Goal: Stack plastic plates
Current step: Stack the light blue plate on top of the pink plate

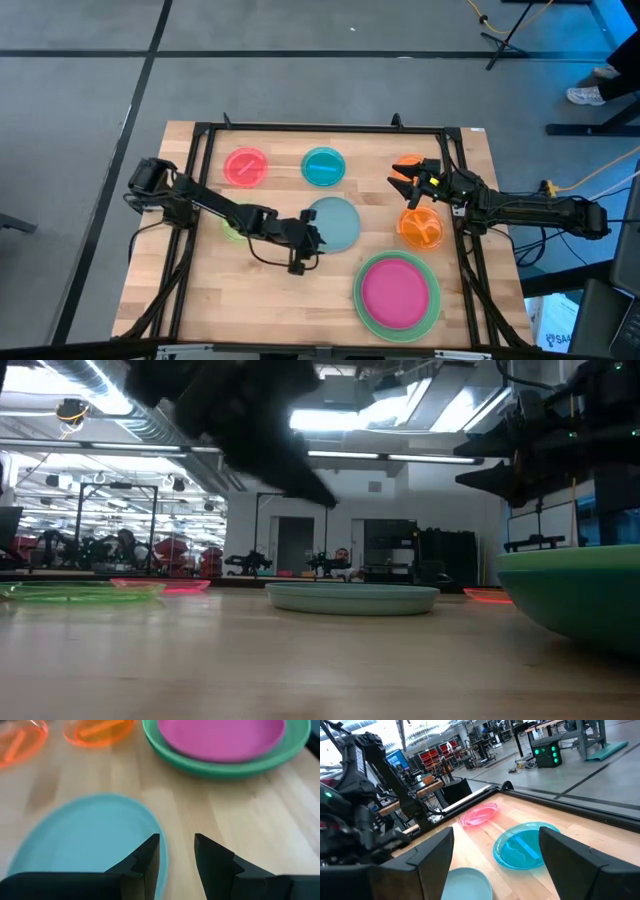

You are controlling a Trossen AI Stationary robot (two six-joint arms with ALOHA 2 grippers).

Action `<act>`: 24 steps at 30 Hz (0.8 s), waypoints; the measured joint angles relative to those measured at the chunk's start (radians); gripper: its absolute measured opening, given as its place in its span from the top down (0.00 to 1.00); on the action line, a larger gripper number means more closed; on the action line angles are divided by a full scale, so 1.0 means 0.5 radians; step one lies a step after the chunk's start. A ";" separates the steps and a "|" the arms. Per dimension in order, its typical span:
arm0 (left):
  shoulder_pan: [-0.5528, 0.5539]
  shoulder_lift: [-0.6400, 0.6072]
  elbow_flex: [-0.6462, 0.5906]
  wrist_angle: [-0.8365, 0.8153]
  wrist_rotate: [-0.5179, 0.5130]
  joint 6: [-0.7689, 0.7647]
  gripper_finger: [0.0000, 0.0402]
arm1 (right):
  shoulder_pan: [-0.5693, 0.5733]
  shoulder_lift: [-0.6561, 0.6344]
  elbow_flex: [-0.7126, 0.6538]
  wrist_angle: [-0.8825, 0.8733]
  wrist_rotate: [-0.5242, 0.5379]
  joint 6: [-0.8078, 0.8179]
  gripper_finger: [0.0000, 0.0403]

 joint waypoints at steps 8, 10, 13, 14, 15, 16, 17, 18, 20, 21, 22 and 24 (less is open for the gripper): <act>0.008 0.191 -0.069 0.026 -0.055 0.167 0.71 | 0.000 0.000 0.000 0.015 0.003 0.010 0.30; 0.026 0.236 -0.051 0.047 -0.071 0.165 0.71 | 0.000 0.000 0.000 0.014 0.003 0.010 0.30; 0.052 0.275 -0.054 0.037 -0.074 0.165 0.71 | 0.000 0.000 0.000 -0.025 0.000 0.011 0.30; 0.061 0.282 -0.053 0.037 -0.075 0.160 0.71 | 0.000 0.001 0.000 -0.033 0.007 0.012 0.30; 0.071 0.286 -0.053 0.036 -0.069 0.153 0.71 | 0.000 0.001 0.000 -0.026 0.015 0.013 0.30; 0.080 0.290 -0.053 0.038 -0.041 0.150 0.72 | 0.000 0.000 0.000 -0.022 0.011 0.013 0.30; 0.089 0.291 -0.053 0.032 0.010 0.152 0.72 | 0.000 -0.001 0.000 -0.031 0.002 0.009 0.30; 0.097 0.292 -0.053 0.025 0.054 0.159 0.72 | 0.000 0.000 0.000 -0.044 0.005 0.008 0.30; 0.111 0.293 -0.053 0.024 0.094 0.159 0.72 | 0.000 0.001 0.000 -0.042 0.026 0.013 0.30; 0.115 0.293 -0.053 0.023 0.095 0.160 0.72 | 0.000 0.000 0.000 -0.031 0.033 0.013 0.30; 0.120 0.293 -0.053 0.021 0.092 0.165 0.72 | 0.000 -0.001 0.001 -0.031 0.032 0.013 0.30; 0.127 0.293 -0.053 0.018 0.067 0.199 0.72 | 0.000 0.001 0.000 -0.039 0.034 0.014 0.30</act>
